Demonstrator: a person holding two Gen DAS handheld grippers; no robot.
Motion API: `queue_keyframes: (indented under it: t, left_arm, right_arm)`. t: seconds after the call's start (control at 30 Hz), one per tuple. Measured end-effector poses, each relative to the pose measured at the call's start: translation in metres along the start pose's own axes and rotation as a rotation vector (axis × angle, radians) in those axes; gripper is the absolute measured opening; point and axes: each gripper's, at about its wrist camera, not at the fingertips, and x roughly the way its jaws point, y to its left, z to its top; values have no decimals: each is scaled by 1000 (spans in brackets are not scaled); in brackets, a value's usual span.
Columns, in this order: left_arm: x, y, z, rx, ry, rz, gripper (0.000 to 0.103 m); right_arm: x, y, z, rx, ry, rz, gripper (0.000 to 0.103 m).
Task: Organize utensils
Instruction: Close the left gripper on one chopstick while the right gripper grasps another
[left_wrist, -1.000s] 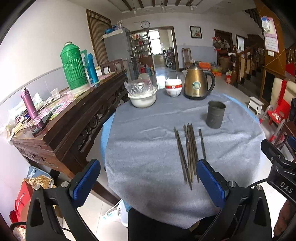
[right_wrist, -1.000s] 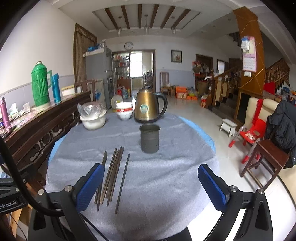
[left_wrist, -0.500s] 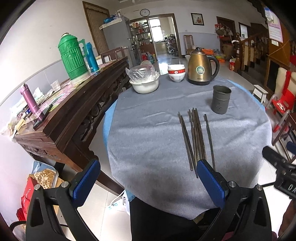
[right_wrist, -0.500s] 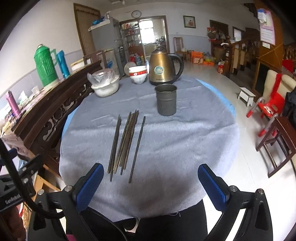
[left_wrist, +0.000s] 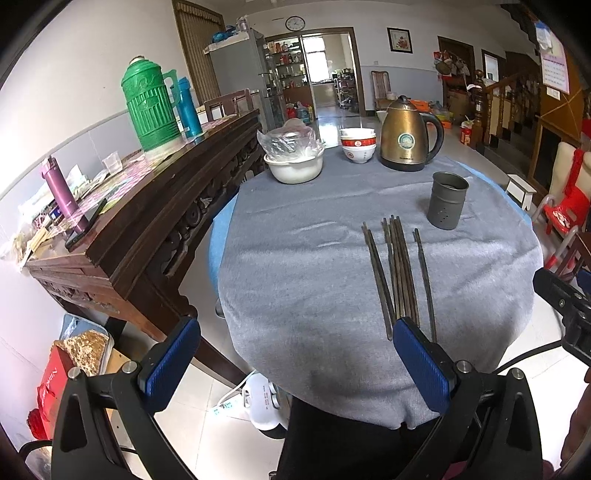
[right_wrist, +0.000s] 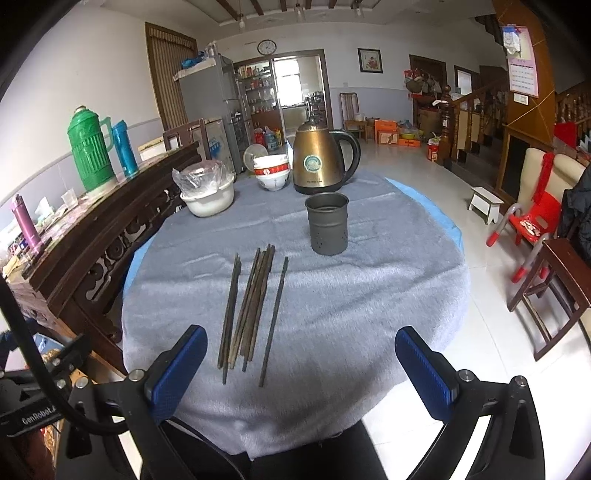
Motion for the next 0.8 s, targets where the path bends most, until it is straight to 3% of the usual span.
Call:
queue_keyframes:
  t: [0.23, 0.4, 0.53, 0.57, 0.67, 0.8]
  left_arm:
    - [26, -1, 12, -21, 28, -24, 103]
    - [61, 3, 30, -32, 66, -81, 103]
    - [108, 3, 42, -42, 156, -172, 103]
    - [117, 2, 43, -44, 175, -185, 103]
    - [154, -4, 50, -53, 244, -227, 103]
    - [196, -14, 65, -74, 319, -289, 91]
  right_arm:
    - [33, 6, 15, -23, 67, 58, 103]
    - [69, -4, 30, -9, 105, 94, 100]
    - [120, -6, 40, 10, 190, 142, 79]
    - [133, -6, 41, 14, 217, 151, 68]
    - [185, -1, 46, 30, 297, 187, 50]
    - [235, 6, 57, 57, 336, 193, 43]
